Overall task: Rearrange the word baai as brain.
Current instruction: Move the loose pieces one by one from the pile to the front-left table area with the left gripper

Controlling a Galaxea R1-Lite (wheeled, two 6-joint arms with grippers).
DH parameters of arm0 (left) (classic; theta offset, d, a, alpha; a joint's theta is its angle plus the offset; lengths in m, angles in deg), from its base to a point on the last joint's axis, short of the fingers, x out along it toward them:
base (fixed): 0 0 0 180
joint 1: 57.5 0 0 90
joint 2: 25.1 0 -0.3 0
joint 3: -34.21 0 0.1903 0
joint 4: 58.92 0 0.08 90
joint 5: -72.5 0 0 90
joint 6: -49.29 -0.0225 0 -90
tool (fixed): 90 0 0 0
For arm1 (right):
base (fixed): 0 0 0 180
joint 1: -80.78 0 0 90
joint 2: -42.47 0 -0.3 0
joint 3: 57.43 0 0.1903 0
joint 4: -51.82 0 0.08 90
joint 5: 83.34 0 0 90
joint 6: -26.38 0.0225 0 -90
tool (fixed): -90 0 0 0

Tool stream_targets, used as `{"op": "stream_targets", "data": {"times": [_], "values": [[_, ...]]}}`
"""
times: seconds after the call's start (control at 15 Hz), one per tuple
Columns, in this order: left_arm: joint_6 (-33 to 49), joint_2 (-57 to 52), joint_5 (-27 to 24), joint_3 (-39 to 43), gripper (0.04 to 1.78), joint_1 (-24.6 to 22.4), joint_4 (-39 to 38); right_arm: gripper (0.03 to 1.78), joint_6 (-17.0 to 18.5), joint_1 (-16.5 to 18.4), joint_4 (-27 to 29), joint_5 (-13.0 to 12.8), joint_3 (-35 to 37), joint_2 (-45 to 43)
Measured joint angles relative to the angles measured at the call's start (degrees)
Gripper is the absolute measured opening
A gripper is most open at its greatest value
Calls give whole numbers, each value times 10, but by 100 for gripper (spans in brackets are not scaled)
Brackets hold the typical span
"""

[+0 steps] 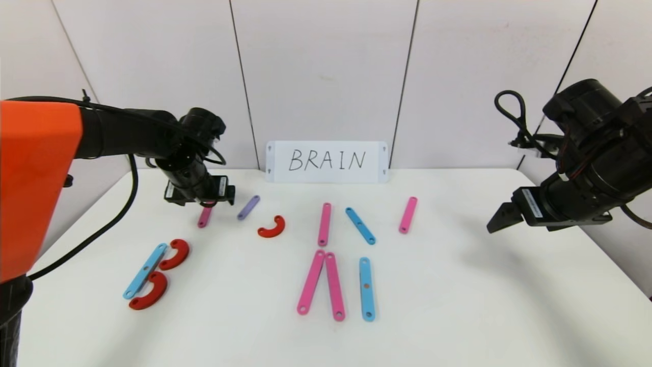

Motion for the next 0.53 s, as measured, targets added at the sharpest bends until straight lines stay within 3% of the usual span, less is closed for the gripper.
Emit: {"op": "stream_targets", "data": {"times": [0.27,0.53], "values": [[0,-17,-14,32,174,-41,-10,171,0,-12,0,-1,6,0],[0,-3,-51,30,174,-49,-37,171,0,-16,0,-2,8,-3]]}}
